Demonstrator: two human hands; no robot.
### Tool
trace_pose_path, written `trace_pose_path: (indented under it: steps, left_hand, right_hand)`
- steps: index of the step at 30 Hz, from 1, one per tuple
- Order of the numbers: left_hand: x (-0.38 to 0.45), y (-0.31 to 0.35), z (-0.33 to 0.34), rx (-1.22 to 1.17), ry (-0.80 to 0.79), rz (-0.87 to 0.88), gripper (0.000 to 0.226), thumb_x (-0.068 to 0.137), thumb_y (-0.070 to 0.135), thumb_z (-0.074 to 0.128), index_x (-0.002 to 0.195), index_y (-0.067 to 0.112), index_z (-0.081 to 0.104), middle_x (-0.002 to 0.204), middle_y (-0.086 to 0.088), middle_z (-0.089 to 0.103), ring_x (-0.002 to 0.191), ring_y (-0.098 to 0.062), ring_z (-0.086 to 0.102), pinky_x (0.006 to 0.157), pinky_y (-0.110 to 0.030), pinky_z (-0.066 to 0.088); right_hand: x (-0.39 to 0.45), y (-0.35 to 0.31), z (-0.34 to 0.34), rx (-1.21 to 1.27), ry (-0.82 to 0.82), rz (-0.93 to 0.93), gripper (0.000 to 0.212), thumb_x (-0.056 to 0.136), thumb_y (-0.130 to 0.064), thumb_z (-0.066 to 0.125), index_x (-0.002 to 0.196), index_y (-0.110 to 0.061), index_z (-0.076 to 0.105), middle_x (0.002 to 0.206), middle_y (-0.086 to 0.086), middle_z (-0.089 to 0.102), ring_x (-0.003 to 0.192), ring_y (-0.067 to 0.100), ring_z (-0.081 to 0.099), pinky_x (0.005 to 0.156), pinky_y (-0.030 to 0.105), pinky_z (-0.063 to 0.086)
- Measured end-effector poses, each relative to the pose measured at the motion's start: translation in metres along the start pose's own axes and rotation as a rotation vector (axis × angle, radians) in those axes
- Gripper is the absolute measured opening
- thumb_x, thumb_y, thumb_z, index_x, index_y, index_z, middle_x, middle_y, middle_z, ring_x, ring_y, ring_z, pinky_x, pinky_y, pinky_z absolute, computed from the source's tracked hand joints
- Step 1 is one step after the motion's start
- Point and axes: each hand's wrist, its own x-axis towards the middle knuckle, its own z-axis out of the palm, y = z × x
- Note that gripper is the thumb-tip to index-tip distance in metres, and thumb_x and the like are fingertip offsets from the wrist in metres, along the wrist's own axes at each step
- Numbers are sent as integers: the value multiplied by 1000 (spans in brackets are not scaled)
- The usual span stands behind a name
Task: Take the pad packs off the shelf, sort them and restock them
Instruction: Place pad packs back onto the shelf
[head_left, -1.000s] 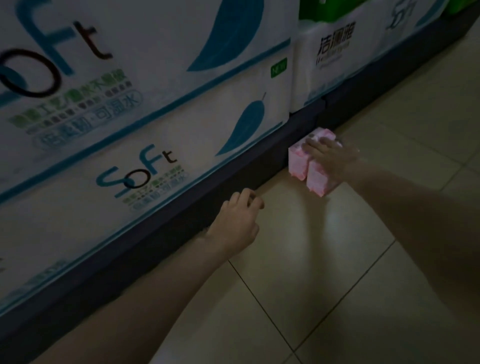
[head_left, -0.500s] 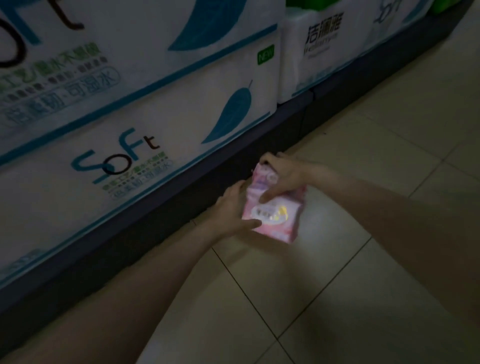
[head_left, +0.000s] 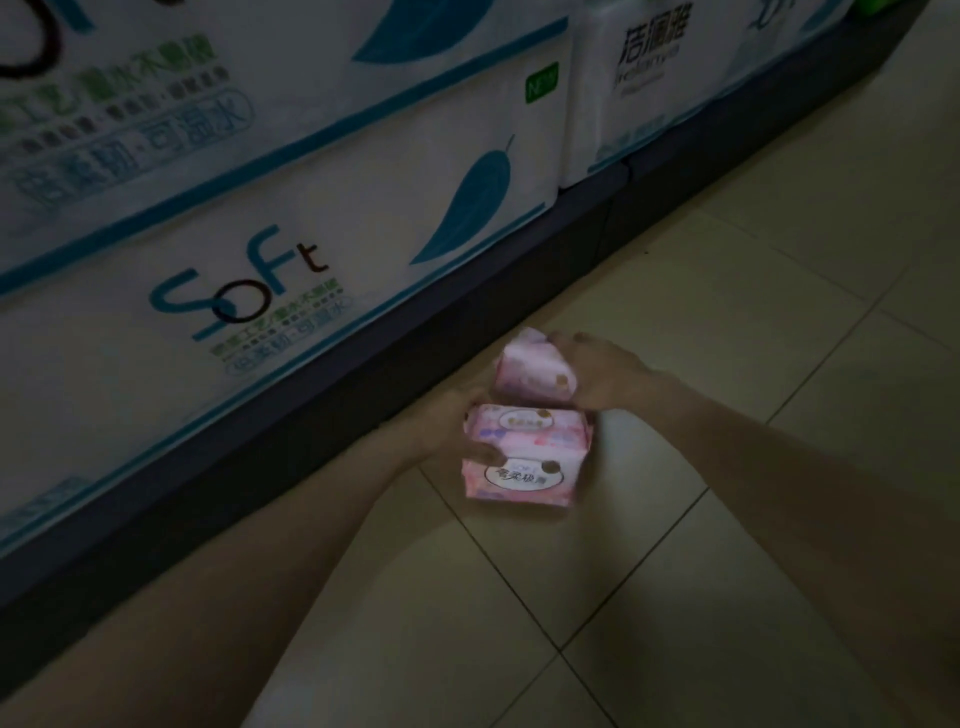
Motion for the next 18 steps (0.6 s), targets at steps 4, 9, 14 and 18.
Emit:
trace_pose_path:
  steps: [4, 9, 14, 18]
  left_hand:
    - [-37, -19, -38, -104, -210, -123, 41, 77, 25, 76, 112, 19, 56, 118, 1, 61, 105, -15, 59, 93, -28, 48]
    - [-113, -25, -86, -188, -384, -138, 32, 79, 10, 71, 106, 22, 59, 107, 10, 64, 102, -8, 61, 85, -18, 50]
    - [-228, -37, -136, -128, -322, -122, 26, 81, 8, 69, 100, 21, 58, 101, 10, 65, 89, -1, 63, 77, -14, 49]
    - [-358, -53, -179, -107, -248, -34, 43, 72, 11, 77, 110, 21, 59, 104, 12, 69, 98, -4, 64, 81, -16, 48]
  right_hand:
    - [-24, -33, -37, 745, -380, 174, 42, 82, -10, 67, 121, -13, 51, 109, 12, 64, 89, 21, 63, 80, 33, 54]
    - [-62, -102, -52, 736, -800, 75, 39, 78, -3, 65, 117, -9, 58, 114, 16, 66, 102, 29, 63, 95, 43, 49]
    - [-119, -198, -67, 728, -772, -82, 39, 69, -5, 65, 107, -7, 61, 100, 10, 71, 86, 20, 69, 81, 36, 55]
    - [-177, -299, -85, 622, -668, -289, 58, 68, -3, 64, 124, -10, 51, 123, 11, 62, 110, 26, 60, 99, 48, 44]
